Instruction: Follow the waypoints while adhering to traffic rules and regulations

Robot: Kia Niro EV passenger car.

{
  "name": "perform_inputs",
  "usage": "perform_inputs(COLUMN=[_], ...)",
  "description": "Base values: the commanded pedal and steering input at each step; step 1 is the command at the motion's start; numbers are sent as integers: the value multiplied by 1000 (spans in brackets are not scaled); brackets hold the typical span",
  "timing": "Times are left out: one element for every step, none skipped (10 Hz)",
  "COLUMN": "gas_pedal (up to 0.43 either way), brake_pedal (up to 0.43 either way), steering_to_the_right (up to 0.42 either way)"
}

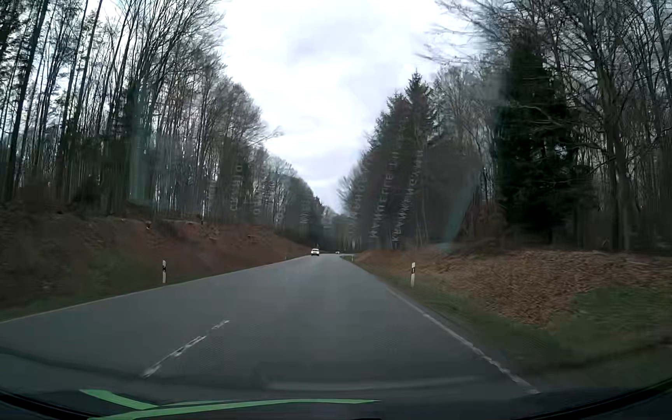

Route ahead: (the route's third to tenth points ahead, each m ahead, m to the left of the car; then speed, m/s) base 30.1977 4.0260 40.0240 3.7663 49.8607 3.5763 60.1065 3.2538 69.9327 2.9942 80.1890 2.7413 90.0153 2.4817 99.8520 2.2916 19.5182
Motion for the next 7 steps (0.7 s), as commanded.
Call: perform_inputs(gas_pedal=[177,177,177,177,169,169,169], brake_pedal=[0,0,0,0,0,0,0], steering_to_the_right=[0,0,0,0,0,0,0])
